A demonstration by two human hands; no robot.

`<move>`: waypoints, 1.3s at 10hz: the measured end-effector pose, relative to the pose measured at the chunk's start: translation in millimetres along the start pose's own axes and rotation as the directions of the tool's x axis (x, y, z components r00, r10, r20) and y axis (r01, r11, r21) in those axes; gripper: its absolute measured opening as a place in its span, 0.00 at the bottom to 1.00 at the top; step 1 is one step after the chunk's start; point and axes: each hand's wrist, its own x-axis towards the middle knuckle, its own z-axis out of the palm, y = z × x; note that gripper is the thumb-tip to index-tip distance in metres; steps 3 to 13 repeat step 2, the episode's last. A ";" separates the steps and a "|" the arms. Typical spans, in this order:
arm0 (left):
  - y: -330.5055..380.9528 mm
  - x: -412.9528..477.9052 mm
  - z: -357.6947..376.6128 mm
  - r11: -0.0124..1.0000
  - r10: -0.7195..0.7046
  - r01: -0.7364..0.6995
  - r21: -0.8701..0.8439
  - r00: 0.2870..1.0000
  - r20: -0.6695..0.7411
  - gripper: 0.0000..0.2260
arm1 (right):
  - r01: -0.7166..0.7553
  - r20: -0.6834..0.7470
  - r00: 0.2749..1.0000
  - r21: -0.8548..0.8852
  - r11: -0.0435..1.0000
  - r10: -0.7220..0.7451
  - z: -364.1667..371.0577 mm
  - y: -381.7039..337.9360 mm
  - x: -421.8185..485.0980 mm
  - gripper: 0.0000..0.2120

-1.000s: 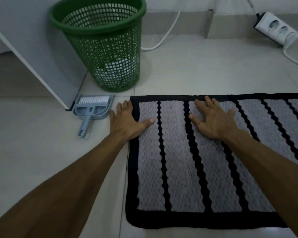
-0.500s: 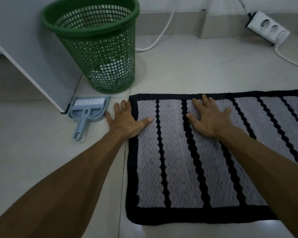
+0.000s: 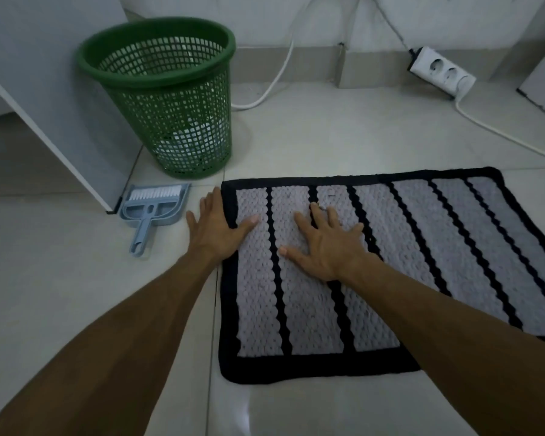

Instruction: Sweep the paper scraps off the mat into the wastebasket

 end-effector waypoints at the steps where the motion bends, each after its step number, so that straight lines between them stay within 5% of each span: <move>1: 2.0 -21.6 -5.9 0.996 0.081 -0.079 -0.048 0.996 0.024 0.47 | -0.001 0.023 1.000 0.083 0.997 -0.001 -22.3 7.0 -12.2 0.44; 2: 11.5 -23.5 -41.6 0.962 0.272 -0.271 -0.024 0.961 0.041 0.44 | 0.013 0.027 1.000 0.132 0.991 -0.017 -64.5 14.7 -29.8 0.45; 13: 11.5 -23.5 -41.6 0.962 0.272 -0.271 -0.024 0.961 0.041 0.44 | 0.013 0.027 1.000 0.132 0.991 -0.017 -64.5 14.7 -29.8 0.45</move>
